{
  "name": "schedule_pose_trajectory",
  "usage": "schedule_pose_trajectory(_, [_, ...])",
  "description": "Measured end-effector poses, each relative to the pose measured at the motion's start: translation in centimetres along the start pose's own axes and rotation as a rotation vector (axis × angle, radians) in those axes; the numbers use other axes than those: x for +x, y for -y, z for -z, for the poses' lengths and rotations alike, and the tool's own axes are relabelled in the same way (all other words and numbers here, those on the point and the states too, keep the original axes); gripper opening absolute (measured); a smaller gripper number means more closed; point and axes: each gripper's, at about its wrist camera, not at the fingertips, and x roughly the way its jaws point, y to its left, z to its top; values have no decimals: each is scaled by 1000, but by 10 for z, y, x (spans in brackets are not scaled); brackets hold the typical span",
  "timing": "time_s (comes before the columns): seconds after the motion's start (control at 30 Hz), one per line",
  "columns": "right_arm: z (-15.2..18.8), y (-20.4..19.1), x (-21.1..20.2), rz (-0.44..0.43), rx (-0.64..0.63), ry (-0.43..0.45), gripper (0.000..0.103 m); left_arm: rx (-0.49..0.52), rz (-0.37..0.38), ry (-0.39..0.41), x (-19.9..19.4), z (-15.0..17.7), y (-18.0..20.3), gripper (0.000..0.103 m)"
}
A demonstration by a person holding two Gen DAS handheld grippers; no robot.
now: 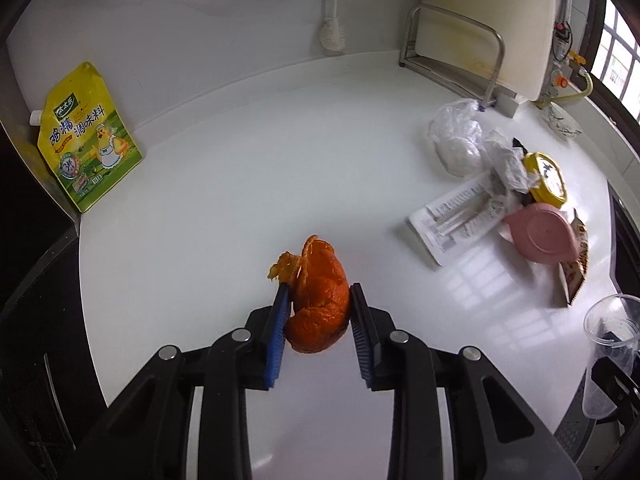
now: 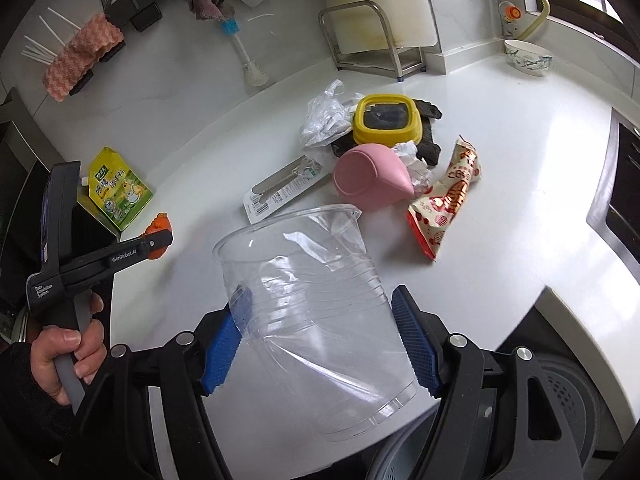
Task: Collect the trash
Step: 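Carry cup and orange peel over the basket and open both tools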
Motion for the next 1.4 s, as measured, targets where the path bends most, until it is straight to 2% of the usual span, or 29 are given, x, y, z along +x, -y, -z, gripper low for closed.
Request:
schedule_pose_trajectory(0.13, [17,16,-25,11,57,0,69,61,56,16,-32,20,35,29])
schedule_pose_trajectory(0.23, [30,33,-45,49,84,-1,69,107,131,25,-50,31,71,29])
schedule_pose_trajectory(0.5, [71,91,-103,107,174,28,69,227,269,3,-81,71,168,29])
schedule_pose_trajectory(0.83, [101,140,-148,128,213,37,69,352,353,-39,-106,111,252,29])
schedule_pose_trajectory(1.07, [116,163,-154,119,212,18,69,375,320,-69,-102,128,276,29])
schedule_pose_trajectory(1.23, [126,173,-139,83,209,-35,69,386,271,-104,-89,146,286,29])
schedule_pose_trajectory(1.4, [134,177,-120,51,198,-98,69,386,247,-174,-69,164,293,30])
